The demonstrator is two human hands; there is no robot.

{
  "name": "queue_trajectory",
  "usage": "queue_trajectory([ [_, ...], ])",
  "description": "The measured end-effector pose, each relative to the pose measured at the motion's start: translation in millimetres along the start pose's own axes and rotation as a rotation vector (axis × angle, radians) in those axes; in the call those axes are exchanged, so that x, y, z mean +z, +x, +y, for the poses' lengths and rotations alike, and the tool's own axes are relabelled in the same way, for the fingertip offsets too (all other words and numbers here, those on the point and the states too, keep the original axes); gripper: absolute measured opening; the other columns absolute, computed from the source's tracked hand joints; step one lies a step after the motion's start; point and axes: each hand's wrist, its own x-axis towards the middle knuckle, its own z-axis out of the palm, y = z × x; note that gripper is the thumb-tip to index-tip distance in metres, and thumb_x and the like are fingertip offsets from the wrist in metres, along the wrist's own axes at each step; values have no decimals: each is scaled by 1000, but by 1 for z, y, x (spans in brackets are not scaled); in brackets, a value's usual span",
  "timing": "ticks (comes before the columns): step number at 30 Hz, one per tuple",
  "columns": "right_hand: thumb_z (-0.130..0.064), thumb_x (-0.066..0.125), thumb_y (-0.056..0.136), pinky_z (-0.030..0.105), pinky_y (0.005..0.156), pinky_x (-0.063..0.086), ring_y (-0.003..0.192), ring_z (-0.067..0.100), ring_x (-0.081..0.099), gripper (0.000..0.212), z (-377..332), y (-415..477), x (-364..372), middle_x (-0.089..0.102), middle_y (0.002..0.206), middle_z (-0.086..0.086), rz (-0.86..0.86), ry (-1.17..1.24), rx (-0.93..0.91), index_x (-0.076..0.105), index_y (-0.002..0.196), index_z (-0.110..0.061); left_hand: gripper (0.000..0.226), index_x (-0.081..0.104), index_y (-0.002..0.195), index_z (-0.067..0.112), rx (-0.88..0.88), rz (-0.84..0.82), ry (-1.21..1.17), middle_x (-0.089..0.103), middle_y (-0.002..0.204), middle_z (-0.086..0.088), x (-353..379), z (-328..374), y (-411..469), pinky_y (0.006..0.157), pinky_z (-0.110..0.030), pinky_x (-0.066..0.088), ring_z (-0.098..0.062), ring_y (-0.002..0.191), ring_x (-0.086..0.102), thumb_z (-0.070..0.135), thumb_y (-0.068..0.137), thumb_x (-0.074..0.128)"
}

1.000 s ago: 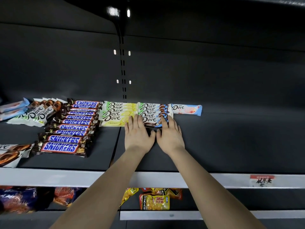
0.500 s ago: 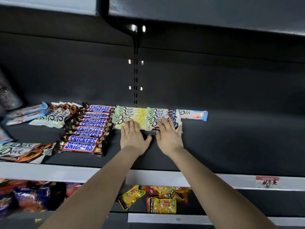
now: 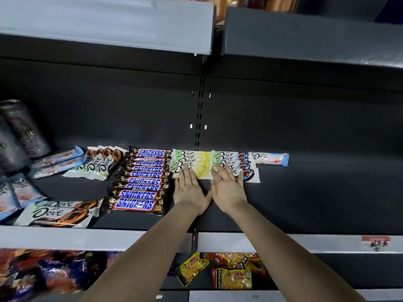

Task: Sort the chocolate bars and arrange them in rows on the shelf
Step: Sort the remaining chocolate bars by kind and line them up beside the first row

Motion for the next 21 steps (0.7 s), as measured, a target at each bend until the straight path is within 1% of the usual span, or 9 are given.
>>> queue_trajectory([
  [5, -29, 23, 101, 53, 114, -6, 144, 14, -4, 46, -19, 8, -6, 7, 157, -6, 36, 32, 11, 24, 146, -20, 82, -15, 144, -1, 48, 73, 127, -20, 154, -17, -19, -12, 3, 116, -39, -8, -29, 143, -18, 58, 93, 10],
  [8, -30, 23, 101, 51, 114, -6, 144, 14, -3, 46, -37, 18, -11, 8, 157, -5, 80, 47, -16, 25, 146, -21, 82, -12, 145, 0, 37, 95, 138, -20, 154, -16, -38, -30, 7, 116, -41, -9, -29, 143, -19, 59, 93, 9],
  [11, -29, 25, 100, 51, 114, -5, 145, 15, -1, 46, -61, 30, -15, 9, 157, -4, 112, 41, -68, 25, 146, -22, 84, -12, 146, 3, 1, 115, 133, -20, 154, -14, -54, -61, 10, 117, -42, -8, -28, 143, -19, 62, 92, 13],
  [15, -34, 23, 100, 51, 115, -4, 145, 13, -1, 47, -103, 46, -11, 9, 157, -6, 115, 52, -127, 22, 147, -26, 85, -11, 147, 3, -61, 150, 165, -17, 155, -15, -69, -112, 8, 118, -44, -7, -29, 143, -16, 61, 92, 19],
  [21, -35, 23, 100, 51, 115, -3, 145, 15, -1, 47, -179, 67, 0, 9, 157, -5, 83, 81, -266, 21, 147, -25, 81, -4, 148, 6, -192, 193, 87, -11, 157, -11, -88, -190, 0, 116, -44, -7, -27, 144, -14, 58, 93, 23],
])
